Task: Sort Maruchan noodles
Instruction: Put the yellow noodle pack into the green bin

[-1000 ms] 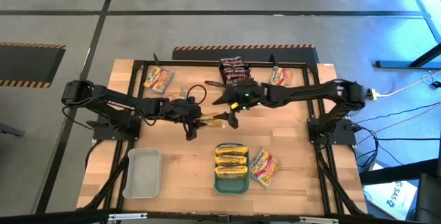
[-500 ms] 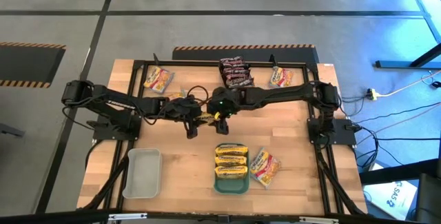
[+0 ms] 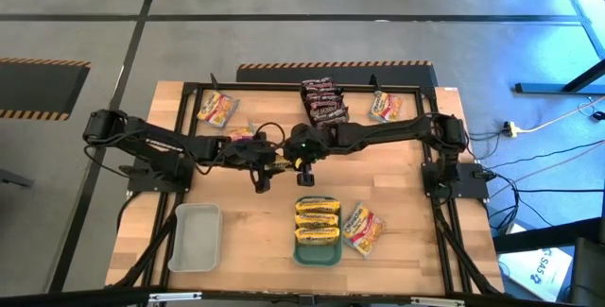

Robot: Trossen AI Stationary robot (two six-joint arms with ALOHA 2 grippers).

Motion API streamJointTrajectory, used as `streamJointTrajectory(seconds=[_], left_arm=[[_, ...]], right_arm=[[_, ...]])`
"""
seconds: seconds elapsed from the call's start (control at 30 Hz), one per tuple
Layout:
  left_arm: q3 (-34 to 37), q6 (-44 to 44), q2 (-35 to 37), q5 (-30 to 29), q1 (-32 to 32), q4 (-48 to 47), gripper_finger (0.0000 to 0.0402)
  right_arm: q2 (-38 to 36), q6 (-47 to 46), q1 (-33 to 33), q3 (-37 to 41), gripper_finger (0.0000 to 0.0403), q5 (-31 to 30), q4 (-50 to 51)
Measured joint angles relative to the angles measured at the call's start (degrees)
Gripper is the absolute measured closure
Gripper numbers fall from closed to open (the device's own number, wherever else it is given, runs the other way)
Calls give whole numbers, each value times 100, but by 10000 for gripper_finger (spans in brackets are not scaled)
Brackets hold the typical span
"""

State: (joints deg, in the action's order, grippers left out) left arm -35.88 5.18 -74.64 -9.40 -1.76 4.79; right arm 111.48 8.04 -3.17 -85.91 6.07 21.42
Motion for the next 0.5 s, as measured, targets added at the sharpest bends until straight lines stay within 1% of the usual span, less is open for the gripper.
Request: streamJointTrajectory(seconds=[0.13, 0.2, 0.37, 0.5], left_arm=[[-15, 208, 283, -55, -86, -253, 186], [-13, 307, 463, -34, -130, -549, 185], [-13, 536, 865, -34, -316, -736, 184], [-11, 779, 1053, -38, -540, -856, 184]], right_arm=[[-211, 103, 156, 2, 317, -350, 215], [-347, 106, 250, 2, 317, -506, 420], [-709, -50, 463, 4, 316, -769, 902], [-1004, -306, 682, 9, 316, -928, 1308]])
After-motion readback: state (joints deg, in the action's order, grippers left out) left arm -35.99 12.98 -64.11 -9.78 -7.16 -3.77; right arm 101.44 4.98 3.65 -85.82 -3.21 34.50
